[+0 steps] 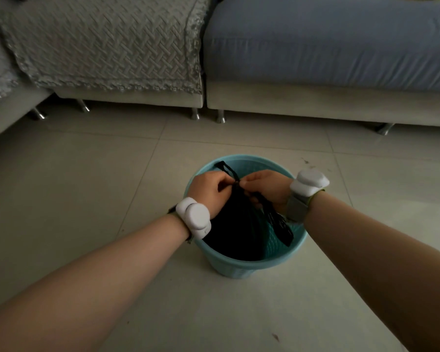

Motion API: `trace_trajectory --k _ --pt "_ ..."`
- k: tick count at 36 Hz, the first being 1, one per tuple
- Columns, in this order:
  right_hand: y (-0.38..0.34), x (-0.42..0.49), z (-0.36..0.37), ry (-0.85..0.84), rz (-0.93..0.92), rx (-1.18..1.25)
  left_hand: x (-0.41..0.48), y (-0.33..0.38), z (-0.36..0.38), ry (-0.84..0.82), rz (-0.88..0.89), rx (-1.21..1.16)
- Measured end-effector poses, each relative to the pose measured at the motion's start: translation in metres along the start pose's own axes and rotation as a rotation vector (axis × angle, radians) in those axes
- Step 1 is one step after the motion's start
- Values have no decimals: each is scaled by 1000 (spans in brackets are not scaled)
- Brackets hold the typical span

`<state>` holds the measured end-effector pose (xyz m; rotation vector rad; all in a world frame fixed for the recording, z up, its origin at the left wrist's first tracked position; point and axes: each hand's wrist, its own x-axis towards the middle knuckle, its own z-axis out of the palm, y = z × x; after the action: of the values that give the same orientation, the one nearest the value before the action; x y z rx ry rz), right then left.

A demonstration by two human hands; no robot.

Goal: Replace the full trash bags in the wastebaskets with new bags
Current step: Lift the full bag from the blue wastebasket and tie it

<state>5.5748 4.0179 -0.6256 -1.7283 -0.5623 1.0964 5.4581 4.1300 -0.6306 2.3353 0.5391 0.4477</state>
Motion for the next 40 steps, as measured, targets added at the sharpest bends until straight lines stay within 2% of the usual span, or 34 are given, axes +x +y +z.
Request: trace_trajectory --k 3,10,18,23,27,32,34,36,40 --pt "0 3 -3 48 -2 -32 -2 4 2 -51 11 5" --pt "-2 0 -1 23 -12 -106 2 3 4 -12 28 187" --pt "-18 -2 -5 112 -182 -682 10 0 -3 -213 56 389" --pt "-13 0 -18 178 -253 -840 14 -4 -17 -352 143 416" --pt "-1 2 -28 162 -255 -1024 18 -12 -25 -481 161 603" --pt "4 7 -26 121 -214 -1123 17 -17 -18 -511 151 709" --pt "1 7 -29 144 -222 -1103 19 -13 -21 -433 133 651" --pt "2 6 -33 157 -219 -1056 20 -11 -25 -349 94 489" --pt "2 4 -34 127 -188 -1007 16 1 -14 -219 -204 -208"
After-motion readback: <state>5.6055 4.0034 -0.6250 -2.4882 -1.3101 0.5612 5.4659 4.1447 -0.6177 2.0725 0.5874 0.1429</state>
